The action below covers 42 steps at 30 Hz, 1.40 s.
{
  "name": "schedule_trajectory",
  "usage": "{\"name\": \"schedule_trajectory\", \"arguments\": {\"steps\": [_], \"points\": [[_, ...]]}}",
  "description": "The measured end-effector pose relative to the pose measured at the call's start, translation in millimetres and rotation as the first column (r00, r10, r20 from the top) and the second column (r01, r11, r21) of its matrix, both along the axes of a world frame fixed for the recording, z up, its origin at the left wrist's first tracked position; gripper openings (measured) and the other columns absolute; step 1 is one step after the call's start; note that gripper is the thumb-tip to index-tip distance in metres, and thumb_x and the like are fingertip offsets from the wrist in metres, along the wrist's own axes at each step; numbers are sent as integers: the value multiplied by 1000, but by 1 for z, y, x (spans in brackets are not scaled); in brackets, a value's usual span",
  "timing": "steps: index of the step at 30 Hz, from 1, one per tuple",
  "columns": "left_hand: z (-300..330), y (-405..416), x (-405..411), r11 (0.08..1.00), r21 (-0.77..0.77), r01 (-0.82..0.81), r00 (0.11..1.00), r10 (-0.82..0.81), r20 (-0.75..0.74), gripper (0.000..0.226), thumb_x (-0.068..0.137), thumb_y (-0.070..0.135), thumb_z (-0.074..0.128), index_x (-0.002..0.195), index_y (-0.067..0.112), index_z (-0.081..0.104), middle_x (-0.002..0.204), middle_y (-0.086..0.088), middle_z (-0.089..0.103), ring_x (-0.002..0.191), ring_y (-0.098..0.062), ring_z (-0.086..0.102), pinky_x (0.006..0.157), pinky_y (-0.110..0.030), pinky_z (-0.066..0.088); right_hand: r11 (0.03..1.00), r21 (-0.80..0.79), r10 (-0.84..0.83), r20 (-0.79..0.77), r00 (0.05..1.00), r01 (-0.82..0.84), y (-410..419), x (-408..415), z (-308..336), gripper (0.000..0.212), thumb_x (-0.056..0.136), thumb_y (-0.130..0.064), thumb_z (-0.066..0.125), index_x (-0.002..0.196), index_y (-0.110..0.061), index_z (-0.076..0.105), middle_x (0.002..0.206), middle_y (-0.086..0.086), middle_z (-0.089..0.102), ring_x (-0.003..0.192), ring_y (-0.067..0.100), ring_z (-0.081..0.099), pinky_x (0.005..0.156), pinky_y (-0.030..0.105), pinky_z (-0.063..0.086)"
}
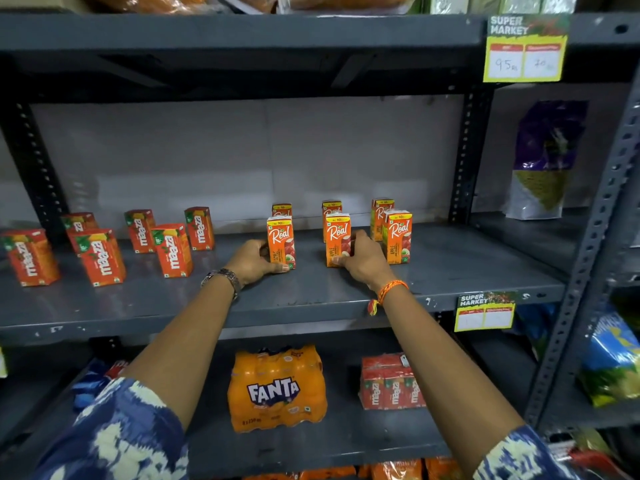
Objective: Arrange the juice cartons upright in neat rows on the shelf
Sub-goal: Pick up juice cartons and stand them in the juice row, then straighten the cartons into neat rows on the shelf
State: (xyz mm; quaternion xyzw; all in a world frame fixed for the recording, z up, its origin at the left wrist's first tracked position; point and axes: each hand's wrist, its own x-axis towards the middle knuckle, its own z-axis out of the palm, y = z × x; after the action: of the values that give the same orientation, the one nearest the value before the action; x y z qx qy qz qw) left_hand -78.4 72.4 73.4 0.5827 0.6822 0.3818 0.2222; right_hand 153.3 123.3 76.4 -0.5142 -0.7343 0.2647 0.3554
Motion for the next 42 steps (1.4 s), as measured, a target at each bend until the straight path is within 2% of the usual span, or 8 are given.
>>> {"name": "schedule_trajectory", "arguments": {"steps": [5, 8, 14, 19, 30, 34, 36, 42], "points": [[-9, -49, 7, 997, 43, -57, 991, 62, -122, 102, 73, 60, 73, 155, 19, 28, 154, -5, 43, 137, -25, 46, 105, -39, 39, 920, 335, -102, -295, 950, 203, -26, 27, -14, 48, 78, -9, 77, 120, -14, 54, 105, 3, 61, 97, 20, 61, 86, 39, 56], [-37, -82, 20, 961, 261, -87, 894, 191, -404, 85, 81, 74, 50, 148, 22, 43, 147, -3, 52, 133, -22, 51, 107, -40, 41, 801, 376, -299, -423, 855, 466, -27, 47, -17, 49, 74, -8, 79, 114, -12, 51, 107, 4, 58, 101, 25, 55, 85, 40, 51], [-61, -100, 48, 883, 462, -88, 665, 397, -633, 59, 98, 51, 29, 119, 17, 72, 121, -2, 72, 107, -21, 70, 88, -37, 54, 901, 186, -374, -120, 920, 391, -4, 60, -5, 67, 75, -18, 81, 124, 3, 39, 127, 20, 48, 121, 36, 47, 104, 43, 39], [-64, -102, 48, 903, 421, -88, 619, 381, -687, 64, 99, 52, 23, 127, 15, 68, 127, -4, 69, 117, -21, 66, 92, -39, 54, 937, 13, -347, -88, 934, 350, 6, 55, -1, 65, 82, -14, 75, 132, -2, 37, 135, 22, 53, 125, 40, 53, 101, 46, 47], [-61, -107, 46, 933, 349, -85, 584, 330, -742, 74, 97, 64, 15, 140, 19, 56, 140, -1, 61, 129, -18, 58, 102, -35, 47, 919, 61, -388, -34, 921, 390, 10, 52, -8, 59, 84, -17, 73, 128, 1, 38, 130, 25, 55, 121, 42, 55, 96, 45, 48], [-58, -126, 24, 925, 380, -10, 745, 260, -614, 63, 96, 61, 30, 141, 25, 55, 145, 6, 56, 135, -12, 50, 112, -28, 32, 845, 294, -472, 17, 881, 447, -6, 51, -6, 60, 83, -21, 73, 123, 11, 42, 123, 31, 51, 117, 47, 49, 99, 50, 41], [-57, -145, -4, 882, 466, -67, 815, 318, -485, 55, 95, 56, 42, 136, 25, 60, 140, 6, 60, 131, -13, 52, 112, -29, 33, 781, 392, -485, -111, 867, 487, -22, 41, -5, 59, 79, -14, 74, 122, 12, 42, 121, 33, 50, 114, 48, 47, 98, 51, 35], [-29, -183, -123, 673, 603, -429, 773, 619, -140, 36, 89, 20, 68, 124, 12, 64, 118, -10, 68, 103, -31, 64, 95, -41, 48, 754, 555, -133, -397, 908, 353, -87, -55, 4, 54, 80, -3, 69, 129, 1, 48, 124, 19, 55, 117, 33, 52, 103, 39, 41]]}}
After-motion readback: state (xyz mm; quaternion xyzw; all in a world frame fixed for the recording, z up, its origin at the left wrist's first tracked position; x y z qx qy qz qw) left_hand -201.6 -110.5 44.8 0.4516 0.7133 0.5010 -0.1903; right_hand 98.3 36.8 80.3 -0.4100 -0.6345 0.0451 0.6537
